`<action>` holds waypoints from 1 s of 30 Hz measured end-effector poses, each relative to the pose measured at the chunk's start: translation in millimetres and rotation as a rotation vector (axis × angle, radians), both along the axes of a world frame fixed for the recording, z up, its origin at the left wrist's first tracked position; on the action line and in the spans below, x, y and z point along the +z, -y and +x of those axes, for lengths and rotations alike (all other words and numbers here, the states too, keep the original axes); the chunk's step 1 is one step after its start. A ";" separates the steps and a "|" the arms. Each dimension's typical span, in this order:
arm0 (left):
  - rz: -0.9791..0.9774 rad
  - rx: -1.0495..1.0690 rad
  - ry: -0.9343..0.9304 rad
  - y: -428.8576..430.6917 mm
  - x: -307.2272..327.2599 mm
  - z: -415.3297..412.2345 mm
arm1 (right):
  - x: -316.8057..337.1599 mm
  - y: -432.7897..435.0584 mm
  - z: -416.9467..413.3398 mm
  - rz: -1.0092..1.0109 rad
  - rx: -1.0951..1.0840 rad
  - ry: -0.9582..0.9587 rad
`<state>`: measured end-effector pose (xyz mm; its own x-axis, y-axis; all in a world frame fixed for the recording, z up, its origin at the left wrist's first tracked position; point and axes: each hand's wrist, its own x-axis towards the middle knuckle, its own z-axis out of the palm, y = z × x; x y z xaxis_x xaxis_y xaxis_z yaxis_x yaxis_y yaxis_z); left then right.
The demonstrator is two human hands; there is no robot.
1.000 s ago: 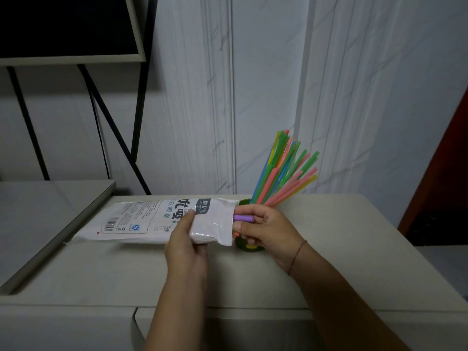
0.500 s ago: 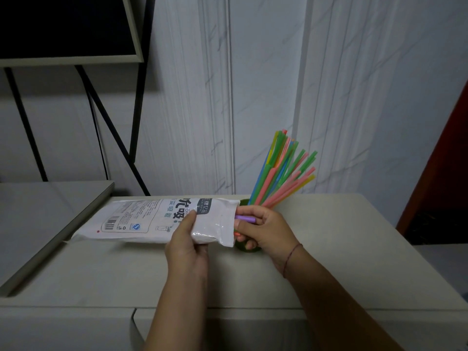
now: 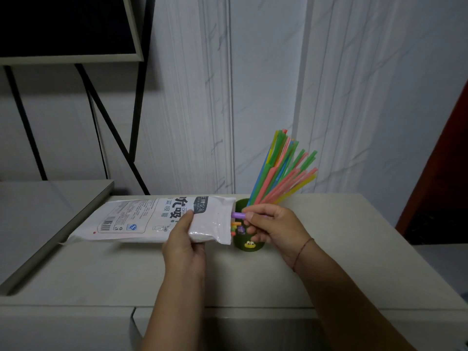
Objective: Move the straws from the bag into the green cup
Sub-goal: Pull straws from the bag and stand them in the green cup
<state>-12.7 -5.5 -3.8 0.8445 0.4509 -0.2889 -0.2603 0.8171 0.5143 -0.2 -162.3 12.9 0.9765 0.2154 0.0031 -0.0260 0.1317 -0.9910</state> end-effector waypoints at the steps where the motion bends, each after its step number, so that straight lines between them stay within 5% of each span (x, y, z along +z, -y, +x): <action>1: 0.008 -0.006 0.002 2.3 -0.7 0.2 | -1.3 -2.9 -0.8 -0.008 0.000 0.003; 23: -0.036 0.009 -0.017 -10.8 -5.4 3.4 | 10.4 24.8 1.6 0.010 0.015 -0.062; 30: -0.093 0.021 -0.080 -6.5 -3.5 1.6 | 6.0 11.2 -0.9 0.214 0.012 -0.168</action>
